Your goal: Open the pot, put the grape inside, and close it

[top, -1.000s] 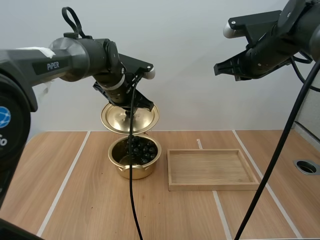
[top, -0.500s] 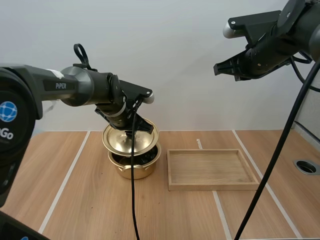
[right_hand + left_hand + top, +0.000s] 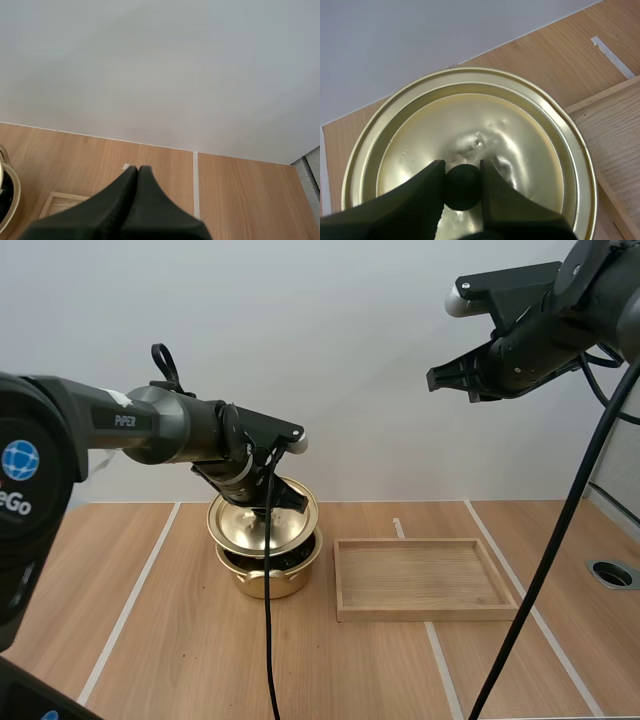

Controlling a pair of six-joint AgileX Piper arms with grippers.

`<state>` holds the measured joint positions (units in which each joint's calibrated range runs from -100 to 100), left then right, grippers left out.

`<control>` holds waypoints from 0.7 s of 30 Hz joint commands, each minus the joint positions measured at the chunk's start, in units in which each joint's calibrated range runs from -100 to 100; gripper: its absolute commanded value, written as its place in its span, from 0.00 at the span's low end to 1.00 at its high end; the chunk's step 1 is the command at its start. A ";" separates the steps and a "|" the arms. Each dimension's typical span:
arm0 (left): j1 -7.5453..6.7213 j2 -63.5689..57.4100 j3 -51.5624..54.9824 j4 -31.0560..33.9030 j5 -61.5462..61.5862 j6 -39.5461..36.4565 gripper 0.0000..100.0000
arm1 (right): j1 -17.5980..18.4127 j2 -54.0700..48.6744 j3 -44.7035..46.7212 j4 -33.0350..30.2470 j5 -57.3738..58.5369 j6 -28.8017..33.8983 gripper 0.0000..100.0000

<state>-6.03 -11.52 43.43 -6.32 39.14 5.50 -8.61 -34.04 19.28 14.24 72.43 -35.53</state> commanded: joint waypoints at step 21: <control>-0.27 5.39 1.16 -1.58 1.05 1.79 0.00 | -0.22 -0.97 0.07 0.63 0.82 -0.15 0.00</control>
<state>-6.03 -6.37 44.20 -7.22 39.47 7.05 -8.61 -34.04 19.28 14.37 72.83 -35.53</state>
